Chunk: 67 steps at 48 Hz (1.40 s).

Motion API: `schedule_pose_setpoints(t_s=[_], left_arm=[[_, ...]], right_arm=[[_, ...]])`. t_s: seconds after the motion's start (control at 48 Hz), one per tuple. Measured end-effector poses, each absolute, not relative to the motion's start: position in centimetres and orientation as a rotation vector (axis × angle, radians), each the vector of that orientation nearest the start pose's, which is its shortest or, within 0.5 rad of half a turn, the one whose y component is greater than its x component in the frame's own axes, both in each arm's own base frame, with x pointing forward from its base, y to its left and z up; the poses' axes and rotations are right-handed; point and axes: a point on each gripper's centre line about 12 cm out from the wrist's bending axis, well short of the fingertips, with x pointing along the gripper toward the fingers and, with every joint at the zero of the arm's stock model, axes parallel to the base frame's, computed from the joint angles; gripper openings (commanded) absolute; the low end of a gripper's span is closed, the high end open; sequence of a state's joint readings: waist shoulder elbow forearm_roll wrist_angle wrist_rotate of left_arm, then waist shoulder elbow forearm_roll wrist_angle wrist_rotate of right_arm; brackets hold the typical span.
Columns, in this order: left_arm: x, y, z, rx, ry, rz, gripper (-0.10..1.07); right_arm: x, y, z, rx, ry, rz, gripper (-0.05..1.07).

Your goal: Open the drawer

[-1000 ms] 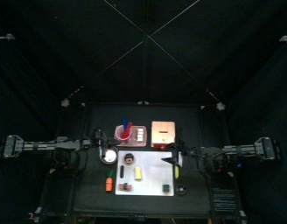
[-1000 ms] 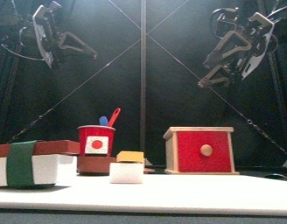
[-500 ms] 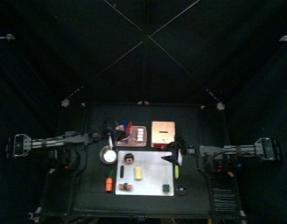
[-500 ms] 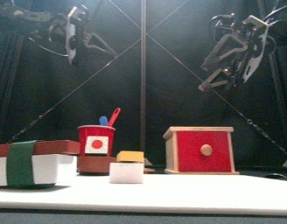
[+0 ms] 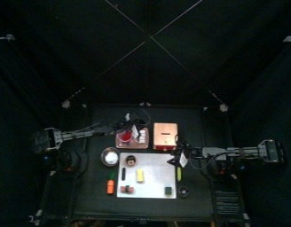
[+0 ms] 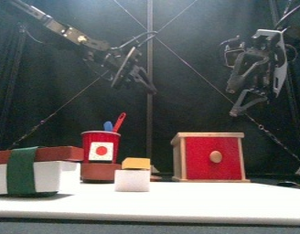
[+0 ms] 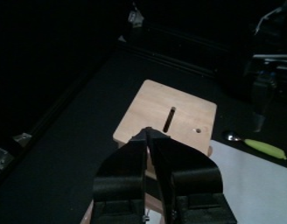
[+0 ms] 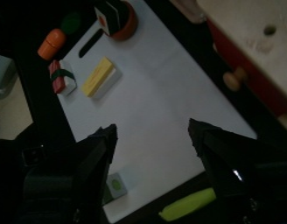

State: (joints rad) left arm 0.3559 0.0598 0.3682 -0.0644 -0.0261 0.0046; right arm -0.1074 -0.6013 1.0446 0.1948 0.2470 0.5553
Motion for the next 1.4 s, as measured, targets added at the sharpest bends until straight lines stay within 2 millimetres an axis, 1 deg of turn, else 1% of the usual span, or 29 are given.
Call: schedule_pose_setpoints(t_s=[0.083,0.208,0.292,0.354,0.479,0.646,0.812,0.958,1.229,1.396], left_arm=[[44.5,16.2,23.2,-0.128,0.402,0.359,0.48],[46.2,15.7,21.1,-0.110,0.390,0.339,0.47],[46.9,14.8,20.9,-0.074,0.360,0.309,0.47],[47.6,13.9,21.3,-0.036,0.323,0.279,0.47],[48.7,11.8,21.4,0.029,0.274,0.214,0.47],[49.5,10.8,20.7,0.052,0.225,0.181,0.47],[50.2,10.9,19.1,0.045,0.215,0.180,0.47],[50.9,11.6,18.0,0.028,0.221,0.197,0.47],[52.1,12.2,17.3,0.014,0.218,0.212,0.47],[52.6,12.3,16.2,0.014,0.231,0.212,0.47]], right_arm=[[23.8,-2.2,20.0,0.810,0.638,-0.329,0.95],[23.4,-2.1,19.1,0.836,0.649,-0.342,0.95],[23.2,-2.1,18.8,0.845,0.646,-0.347,0.95],[23.1,-2.2,18.7,0.845,0.638,-0.348,0.95],[22.9,-2.2,18.2,0.837,0.643,-0.352,0.95],[22.8,-2.4,17.8,0.829,0.634,-0.360,0.95],[22.7,-2.7,17.3,0.825,0.590,-0.368,0.95],[22.8,-3.0,16.9,0.841,0.550,-0.379,0.95],[23.0,-3.1,15.4,0.855,0.594,-0.410,0.95],[23.2,-3.4,14.6,0.925,0.597,-0.461,0.95]])
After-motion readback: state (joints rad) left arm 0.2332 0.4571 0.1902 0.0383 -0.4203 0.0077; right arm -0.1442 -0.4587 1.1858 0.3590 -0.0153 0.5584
